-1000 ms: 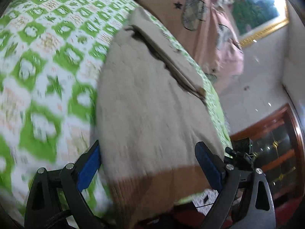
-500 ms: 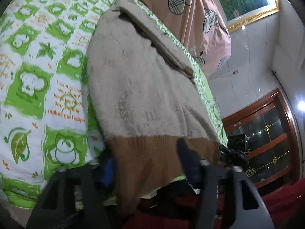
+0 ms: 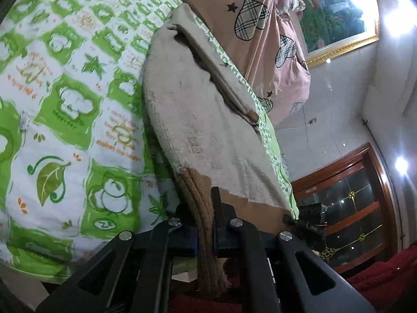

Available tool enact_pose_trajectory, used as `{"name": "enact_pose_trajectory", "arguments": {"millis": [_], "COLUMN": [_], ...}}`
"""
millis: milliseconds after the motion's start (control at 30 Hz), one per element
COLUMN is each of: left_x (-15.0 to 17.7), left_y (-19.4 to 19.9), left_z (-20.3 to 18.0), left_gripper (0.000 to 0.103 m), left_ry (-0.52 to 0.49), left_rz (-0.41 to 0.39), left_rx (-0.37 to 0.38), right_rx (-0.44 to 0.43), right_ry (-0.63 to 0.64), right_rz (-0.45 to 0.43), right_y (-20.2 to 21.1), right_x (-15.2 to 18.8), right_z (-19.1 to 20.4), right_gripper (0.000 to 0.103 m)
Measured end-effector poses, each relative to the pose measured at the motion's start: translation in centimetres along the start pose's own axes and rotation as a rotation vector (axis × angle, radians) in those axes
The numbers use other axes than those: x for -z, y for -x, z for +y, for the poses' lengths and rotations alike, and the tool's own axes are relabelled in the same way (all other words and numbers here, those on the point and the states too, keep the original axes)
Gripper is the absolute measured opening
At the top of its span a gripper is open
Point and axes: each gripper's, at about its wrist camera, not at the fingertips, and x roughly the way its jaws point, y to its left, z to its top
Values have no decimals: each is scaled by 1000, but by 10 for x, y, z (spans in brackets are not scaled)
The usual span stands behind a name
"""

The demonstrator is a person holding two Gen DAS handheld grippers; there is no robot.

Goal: Fold small clothes

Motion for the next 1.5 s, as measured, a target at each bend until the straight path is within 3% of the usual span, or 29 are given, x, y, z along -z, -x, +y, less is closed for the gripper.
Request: {"name": "enact_pose_trajectory", "arguments": {"millis": [167,400,500,633,767,933,1200,1333,1400,1433,1467,1500], "left_x": [-27,-118,-160,-222,-282,-333,-367,-364,-356,-348,-339,-324], "left_y": [15,7,-12,-56,-103,-155,-233,-238,-228,-220,-213,-208], "left_z": [-33,-96,-111,-109,-91,-66,-3,13,9,2,-7,-22], "left_gripper": [6,6,6,6,6,6,7,9,24,27,33,37], "left_ry": [-68,-171,-209,-185,-131,-114,-46,-1,-6,-19,-41,-85], "left_rz": [-73,-231,-274,-307,-312,-279,-174,-139,-137,-133,-128,-113], "left_rx": [22,81,53,4,-58,-122,-223,-214,-217,-212,-196,-169], "right_rx": [-139,-134,-91,3,79,201,363,359,335,345,363,383], "right_ry": [53,159,155,131,142,137,67,2,-37,-43,-36,-15], "right_rz": [-126,-279,-342,-378,-366,-342,-265,-244,-252,-267,-308,-352], "right_y": [29,51,47,25,-3,-41,-98,-105,-94,-86,-73,-61], "right_x": [-27,-102,-148,-212,-267,-319,-361,-363,-358,-355,-349,-342], "right_z": [31,63,64,54,44,25,-38,-58,-58,-56,-49,-41], "right_gripper": [8,8,8,8,8,8,8,10,17,27,36,39]}}
